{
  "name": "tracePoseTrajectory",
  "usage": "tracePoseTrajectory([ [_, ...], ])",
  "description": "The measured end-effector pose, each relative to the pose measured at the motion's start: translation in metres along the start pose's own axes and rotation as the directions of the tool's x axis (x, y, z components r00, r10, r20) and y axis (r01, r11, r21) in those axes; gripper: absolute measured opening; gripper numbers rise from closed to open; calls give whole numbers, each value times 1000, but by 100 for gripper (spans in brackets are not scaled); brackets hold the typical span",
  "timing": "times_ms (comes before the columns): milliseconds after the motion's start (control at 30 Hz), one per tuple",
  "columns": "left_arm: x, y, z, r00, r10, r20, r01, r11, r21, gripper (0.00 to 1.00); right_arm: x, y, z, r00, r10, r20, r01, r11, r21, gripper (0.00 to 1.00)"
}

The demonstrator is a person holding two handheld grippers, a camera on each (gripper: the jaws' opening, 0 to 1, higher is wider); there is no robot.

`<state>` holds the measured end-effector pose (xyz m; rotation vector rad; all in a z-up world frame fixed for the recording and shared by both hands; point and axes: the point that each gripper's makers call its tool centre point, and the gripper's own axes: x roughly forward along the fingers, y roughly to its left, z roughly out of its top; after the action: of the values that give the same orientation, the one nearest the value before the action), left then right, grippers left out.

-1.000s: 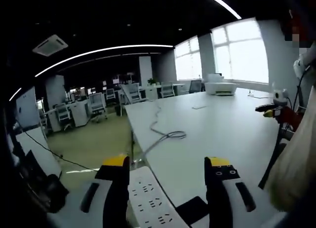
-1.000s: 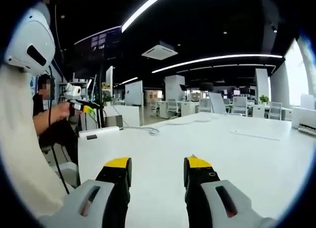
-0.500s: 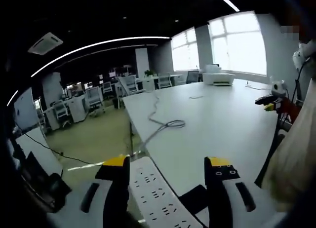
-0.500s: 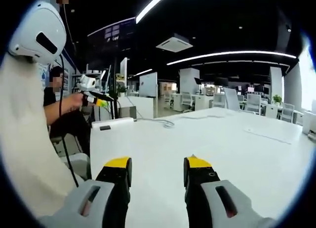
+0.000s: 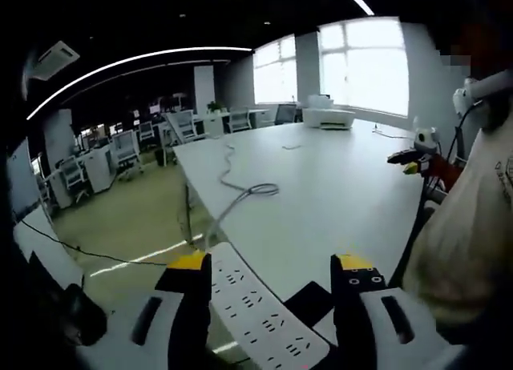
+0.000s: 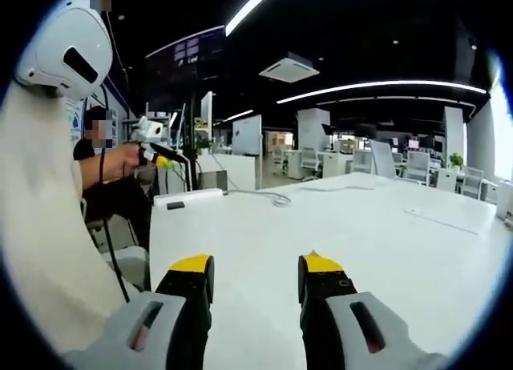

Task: Pick up the power strip scattered on the table, fix it on the side mounting bracket of the table, and press the switch

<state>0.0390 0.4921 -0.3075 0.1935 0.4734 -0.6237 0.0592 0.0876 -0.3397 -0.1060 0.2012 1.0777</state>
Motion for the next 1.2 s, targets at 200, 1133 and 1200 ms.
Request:
tracePoseTrajectory([
  [200,3,-5,-20,992,-58,-110,62,997,35,62,3,-2,-1,1000,-1,-4,1,1000,3,38],
  [1133,-1,-18,-85,897,-194,-398,222,975,24,53,5,-3,2,1000,-7,19,7,999,35,38],
  [1200,-2,-17,-89,889,-194,-415,225,974,28,52,5,-4,2,1000,-8,19,7,999,38,38],
])
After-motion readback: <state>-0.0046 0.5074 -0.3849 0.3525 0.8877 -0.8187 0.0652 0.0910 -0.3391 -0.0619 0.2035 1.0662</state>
